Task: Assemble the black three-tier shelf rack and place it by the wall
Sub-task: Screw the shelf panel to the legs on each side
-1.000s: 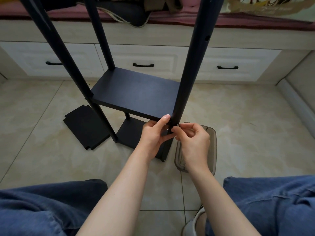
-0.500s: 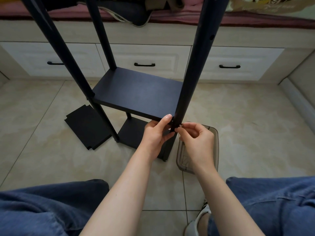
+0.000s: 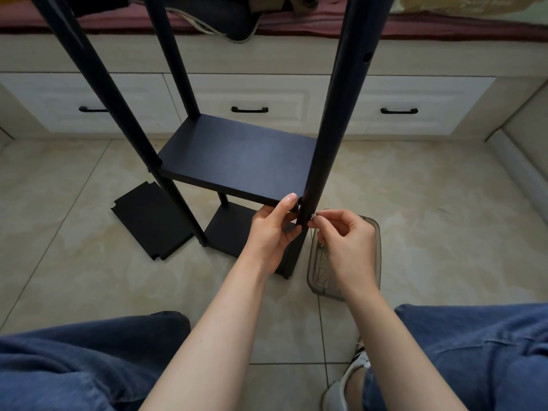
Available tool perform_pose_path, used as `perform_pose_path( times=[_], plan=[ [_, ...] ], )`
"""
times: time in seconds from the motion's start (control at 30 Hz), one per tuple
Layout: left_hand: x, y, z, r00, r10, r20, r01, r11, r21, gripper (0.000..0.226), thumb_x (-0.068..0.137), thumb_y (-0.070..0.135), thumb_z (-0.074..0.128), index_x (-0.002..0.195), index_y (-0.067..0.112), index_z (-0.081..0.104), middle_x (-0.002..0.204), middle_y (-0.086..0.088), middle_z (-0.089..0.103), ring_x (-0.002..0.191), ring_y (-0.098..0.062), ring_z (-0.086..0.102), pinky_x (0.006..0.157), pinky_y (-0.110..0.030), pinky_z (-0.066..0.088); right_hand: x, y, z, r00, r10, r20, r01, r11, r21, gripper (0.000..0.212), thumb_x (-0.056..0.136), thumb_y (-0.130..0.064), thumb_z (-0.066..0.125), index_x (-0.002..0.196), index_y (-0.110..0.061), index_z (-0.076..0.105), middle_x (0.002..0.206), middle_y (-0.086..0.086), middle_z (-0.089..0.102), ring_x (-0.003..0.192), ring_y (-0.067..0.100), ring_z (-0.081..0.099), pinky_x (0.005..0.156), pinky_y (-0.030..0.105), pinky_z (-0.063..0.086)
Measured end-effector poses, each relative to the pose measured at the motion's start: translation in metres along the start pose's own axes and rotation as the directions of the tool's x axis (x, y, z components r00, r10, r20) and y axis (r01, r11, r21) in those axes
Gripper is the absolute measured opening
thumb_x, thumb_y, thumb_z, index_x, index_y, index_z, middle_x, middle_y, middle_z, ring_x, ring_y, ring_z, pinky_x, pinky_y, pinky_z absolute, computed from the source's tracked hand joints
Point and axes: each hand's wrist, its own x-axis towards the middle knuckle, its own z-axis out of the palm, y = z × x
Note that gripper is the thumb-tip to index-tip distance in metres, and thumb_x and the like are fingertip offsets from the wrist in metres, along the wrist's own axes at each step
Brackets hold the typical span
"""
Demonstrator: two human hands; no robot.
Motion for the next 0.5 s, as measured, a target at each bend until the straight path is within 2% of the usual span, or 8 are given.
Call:
perform_pose_path(
  times=[0.07,0.17,0.3,0.37,0.43,0.5],
  plan=[
    [0.0,-0.0002,0.0005,1.0,0.003,0.007,-0.003,1.0,-0.009,0.046,0.097,0.028,0.064,0.129,-0.004,0.059,0.109,-0.017,0.069,0.102,-0.028,0.068,0.092,-0.042,0.054,0.0,0.0008,-0.0003,1.0,-0.013,0.002,0.013,0.999,-0.037,0.013,0.091,-0.012,0.068,0.087,-0.024,0.07,0.079,-0.007,0.074,0.082,0.006,0.072,0.078,0.03,0.059],
    [0.0009,-0.0014,0.0001,1.0,0.004,0.013,-0.004,1.0,-0.009,0.045,0.097,0.029,0.065,0.128,-0.003,0.06,0.106,-0.015,0.071,0.098,-0.026,0.069,0.091,-0.041,0.054,-0.0016,0.0012,0.001,0.998,-0.058,0.002,0.057,0.993,-0.108,0.01,0.092,-0.013,0.067,0.089,-0.022,0.07,0.08,-0.009,0.073,0.081,0.003,0.069,0.079,0.029,0.058],
    [0.0021,-0.0027,-0.0006,0.999,0.002,0.032,-0.002,1.0,-0.004,0.029,0.097,0.03,0.066,0.111,0.005,0.067,0.105,-0.016,0.071,0.094,-0.025,0.069,0.083,-0.036,0.054,-0.0012,0.0018,0.001,0.997,-0.078,0.007,0.078,0.989,-0.124,0.008,0.093,-0.014,0.065,0.09,-0.02,0.069,0.082,-0.009,0.072,0.083,0.003,0.068,0.078,0.028,0.057],
    [0.0019,-0.0031,-0.0009,0.999,0.001,0.033,-0.001,1.0,-0.009,0.027,0.097,0.029,0.066,0.111,0.005,0.068,0.107,-0.016,0.072,0.098,-0.026,0.069,0.085,-0.036,0.053,-0.0004,0.0026,0.0001,0.996,-0.093,0.009,0.093,0.987,-0.128,0.008,0.093,-0.014,0.065,0.094,-0.022,0.068,0.083,-0.01,0.071,0.083,0.001,0.067,0.077,0.027,0.056],
    [0.0012,-0.0026,-0.001,1.0,0.003,0.03,-0.003,1.0,-0.007,0.036,0.097,0.029,0.066,0.119,0.0,0.065,0.112,-0.016,0.072,0.103,-0.026,0.069,0.086,-0.036,0.053,0.0005,0.0021,0.0009,0.991,-0.128,0.045,0.134,0.978,-0.161,0.019,0.094,-0.012,0.064,0.107,-0.026,0.064,0.089,-0.013,0.067,0.087,0.0,0.064,0.076,0.024,0.055],
    [0.0002,-0.0019,-0.0006,0.999,0.004,0.032,-0.004,1.0,0.004,0.045,0.097,0.03,0.066,0.127,-0.003,0.062,0.116,-0.016,0.07,0.106,-0.026,0.068,0.085,-0.035,0.053,0.003,0.0018,0.003,0.977,-0.167,0.131,0.191,0.961,-0.201,0.039,0.097,-0.006,0.058,0.128,-0.029,0.056,0.102,-0.006,0.061,0.094,0.005,0.06,0.081,0.027,0.055]
  ],
)
